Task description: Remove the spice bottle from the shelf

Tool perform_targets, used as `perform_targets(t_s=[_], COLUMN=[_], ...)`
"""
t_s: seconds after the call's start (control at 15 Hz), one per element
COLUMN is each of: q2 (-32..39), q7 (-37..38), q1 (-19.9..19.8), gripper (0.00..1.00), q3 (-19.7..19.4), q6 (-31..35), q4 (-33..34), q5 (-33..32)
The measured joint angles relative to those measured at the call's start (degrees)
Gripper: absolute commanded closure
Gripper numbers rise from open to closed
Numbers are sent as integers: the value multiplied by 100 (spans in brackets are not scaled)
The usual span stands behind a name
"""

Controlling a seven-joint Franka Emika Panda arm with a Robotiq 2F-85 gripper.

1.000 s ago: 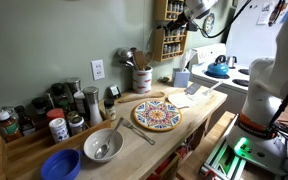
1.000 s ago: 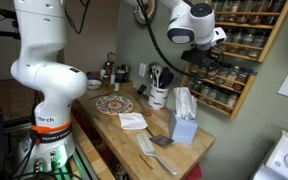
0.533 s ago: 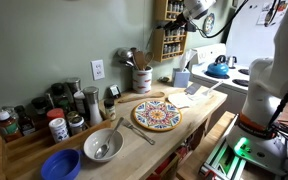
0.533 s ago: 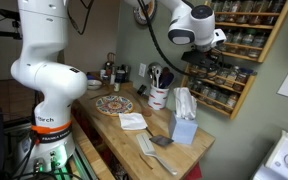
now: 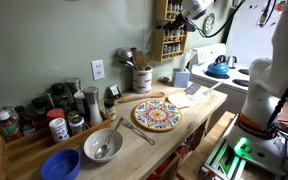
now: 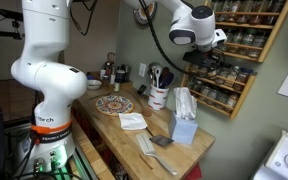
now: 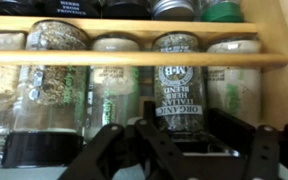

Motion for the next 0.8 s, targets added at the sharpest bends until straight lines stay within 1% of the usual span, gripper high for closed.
perform_targets(t_s=[0.47,0.8], q2=[-18,-117], q7=[-74,-369], q1=[0,14], gripper=[68,68], q3=[18,110], q6=[41,336], q4=[-19,-151], q5=[-95,-129])
